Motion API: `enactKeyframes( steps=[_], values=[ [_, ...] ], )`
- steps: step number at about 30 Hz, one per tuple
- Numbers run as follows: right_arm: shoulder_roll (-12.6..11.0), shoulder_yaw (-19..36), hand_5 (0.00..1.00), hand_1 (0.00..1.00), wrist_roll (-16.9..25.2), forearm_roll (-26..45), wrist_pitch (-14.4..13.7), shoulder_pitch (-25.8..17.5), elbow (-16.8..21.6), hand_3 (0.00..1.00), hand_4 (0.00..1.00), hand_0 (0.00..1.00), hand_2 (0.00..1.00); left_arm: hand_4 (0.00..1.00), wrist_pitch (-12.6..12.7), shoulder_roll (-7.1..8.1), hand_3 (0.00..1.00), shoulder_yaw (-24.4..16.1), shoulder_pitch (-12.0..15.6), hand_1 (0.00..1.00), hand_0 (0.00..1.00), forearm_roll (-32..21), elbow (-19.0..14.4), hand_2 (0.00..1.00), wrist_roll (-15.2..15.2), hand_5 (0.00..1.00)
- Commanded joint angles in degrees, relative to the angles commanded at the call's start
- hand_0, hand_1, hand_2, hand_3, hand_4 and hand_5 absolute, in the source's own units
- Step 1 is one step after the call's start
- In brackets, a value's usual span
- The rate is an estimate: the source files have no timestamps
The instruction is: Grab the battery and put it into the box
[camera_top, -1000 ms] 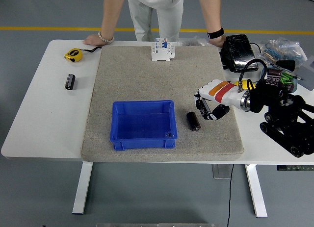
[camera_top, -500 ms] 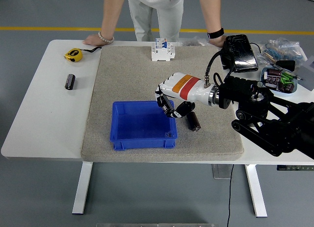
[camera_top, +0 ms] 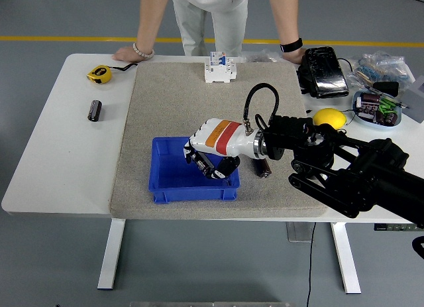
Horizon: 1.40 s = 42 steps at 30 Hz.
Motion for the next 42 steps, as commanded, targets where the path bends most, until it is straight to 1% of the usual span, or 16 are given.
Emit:
enactKeyframes(
  steps=[1,9,12,13,18,19,22,24,25,28,33,37,42],
  values=[
    [-0.02,0.05,0.259,0.731,0.03,0.02,-0.07,0.02,-0.05,0.984,0.998,0.740,0.835,0.732,0.00,0.02,0.707,0.04,0.00,0.650,0.713,-0.04,0.00,0.764,-0.02,0.529],
    [-0.50,1.17,0.252,0.741,0.19,-0.40,0.03,-0.06,0.05,0.985,0.998,0.748,0.845,0.731,0.07,0.06,0.707,-0.20,0.02,0.646,0.712,0.31,0.03,0.762,0.07,0.528],
    [-1.67,3.07,0.252,0.741,0.17,-1.15,0.39,-0.43,0.52,0.985,0.998,0.748,0.845,0.731,0.11,0.03,0.707,-0.16,0.00,0.646,0.712,0.15,0.06,0.762,0.00,0.528],
    [-2.43,4.22,0.254,0.725,0.13,-1.72,0.67,-0.53,0.67,0.948,0.998,0.733,0.813,0.730,0.10,0.04,0.706,-0.07,0.00,0.645,0.712,-0.07,0.07,0.762,-0.09,0.527],
    [-5.26,8.42,0.254,0.725,0.07,-3.63,1.64,-0.89,0.72,0.948,0.998,0.733,0.813,0.730,0.08,0.08,0.706,0.09,0.01,0.645,0.712,-0.40,0.11,0.762,-0.20,0.527],
    [-6.05,9.73,0.254,0.710,0.08,-4.34,1.94,-1.02,0.60,0.879,0.998,0.713,0.781,0.730,0.06,0.10,0.706,0.16,0.03,0.642,0.712,-0.49,0.11,0.760,-0.21,0.526],
    [-7.67,12.38,0.254,0.710,-0.42,-5.75,3.24,-1.52,-0.14,0.879,0.998,0.713,0.781,0.730,0.06,0.11,0.706,0.06,0.08,0.642,0.712,-0.35,0.12,0.760,-0.14,0.526],
    [-8.44,13.23,0.254,0.710,-0.71,-6.20,3.89,-1.94,-0.76,0.879,0.998,0.713,0.781,0.730,0.04,0.13,0.706,0.08,0.14,0.642,0.712,-0.40,0.13,0.760,-0.15,0.526],
    [-8.83,13.39,0.245,0.698,-0.89,-6.49,4.37,-2.31,-1.07,0.860,0.998,0.708,0.767,0.730,0.05,0.12,0.706,-0.03,0.19,0.641,0.713,-0.28,0.14,0.759,-0.10,0.526],
    [-9.48,13.65,0.245,0.698,-1.04,-6.82,5.16,-3.39,-1.86,0.860,0.998,0.708,0.767,0.730,0.09,0.04,0.706,-0.21,0.24,0.641,0.713,0.06,0.14,0.759,0.06,0.526],
    [-11.09,14.06,0.241,0.690,-1.21,-6.78,6.29,-5.85,-1.99,0.853,0.998,0.699,0.756,0.729,0.06,-0.05,0.706,-0.25,0.42,0.638,0.712,-0.01,0.14,0.758,0.10,0.525],
    [-11.29,13.42,0.237,0.691,-1.53,-6.26,6.91,-6.71,-2.00,0.852,0.998,0.700,0.756,0.729,0.03,-0.06,0.706,-0.34,0.47,0.639,0.712,0.15,0.15,0.758,0.17,0.525],
    [-10.03,12.85,0.237,0.691,-1.84,-6.17,6.98,-7.13,-3.27,0.852,0.998,0.700,0.756,0.729,0.01,-0.10,0.706,-0.39,0.43,0.639,0.712,0.37,0.11,0.758,0.24,0.525]
  ],
)
